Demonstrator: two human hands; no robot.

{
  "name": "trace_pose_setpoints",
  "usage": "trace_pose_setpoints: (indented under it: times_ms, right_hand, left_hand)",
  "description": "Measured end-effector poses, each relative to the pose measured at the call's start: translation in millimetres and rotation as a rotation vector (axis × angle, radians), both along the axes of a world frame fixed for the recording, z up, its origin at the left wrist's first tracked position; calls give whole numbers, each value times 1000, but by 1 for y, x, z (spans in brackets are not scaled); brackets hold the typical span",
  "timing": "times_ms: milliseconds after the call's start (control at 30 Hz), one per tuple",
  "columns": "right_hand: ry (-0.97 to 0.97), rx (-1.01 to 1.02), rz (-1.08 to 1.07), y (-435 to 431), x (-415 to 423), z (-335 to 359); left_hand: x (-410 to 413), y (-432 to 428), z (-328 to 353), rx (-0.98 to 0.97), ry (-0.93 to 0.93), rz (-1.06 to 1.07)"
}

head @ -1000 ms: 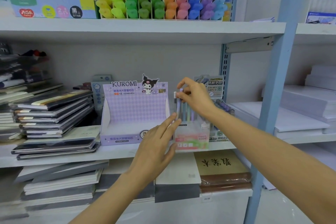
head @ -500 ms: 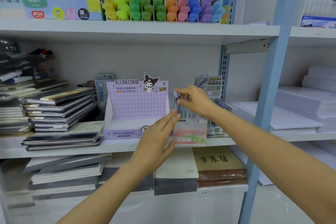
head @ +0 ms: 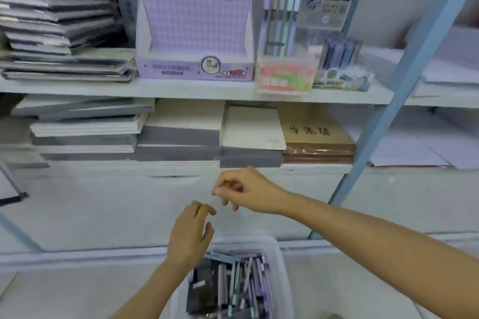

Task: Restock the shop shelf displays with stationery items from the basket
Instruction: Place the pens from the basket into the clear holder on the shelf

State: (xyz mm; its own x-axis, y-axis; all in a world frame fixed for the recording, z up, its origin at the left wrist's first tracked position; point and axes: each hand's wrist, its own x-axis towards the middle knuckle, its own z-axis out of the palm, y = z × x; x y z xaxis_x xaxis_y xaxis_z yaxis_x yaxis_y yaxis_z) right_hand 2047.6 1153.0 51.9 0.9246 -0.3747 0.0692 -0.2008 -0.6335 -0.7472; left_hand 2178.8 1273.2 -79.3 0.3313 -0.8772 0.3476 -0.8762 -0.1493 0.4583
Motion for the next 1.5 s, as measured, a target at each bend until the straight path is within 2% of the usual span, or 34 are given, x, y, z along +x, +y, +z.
trace_pose_setpoints:
  times_ms: [67,167,367,533,700,1000,1200,1333,1433,1500]
  right_hand:
    - [213,46,-28,-5,4,-56]
    - [460,83,-60,-9,-2,-138]
    - [708,229,-249,1,-30,-265]
    - [683,315,-478,3,-37,-313]
    - [657,381,-619,13,-24,-330]
    - [624,576,-531,-1,-25,-341]
    - [577,756,-470,-9,-40,-338]
    - [559,855,-389,-18,-49,-327]
    - [518,953,-346,-24,-57,-317]
    - [481,973,-343,-25,-61,-310]
  left_hand:
    - [6,19,-52,271,62,34]
    - [8,40,-105,535,166,61]
    - [-13,34,-153,696,416,68]
    - [-31,23,-179,643,587,188]
    - [-34,6,-189,591,586,274]
    - [-43,-28,-188,811,421,295]
    - [-42,-29,-191,781,417,316]
    - [-37,-26,-194,673,630,381]
    - [-34,-24,-188,532,1017,471]
    - [-35,-25,-181,495,1209,493]
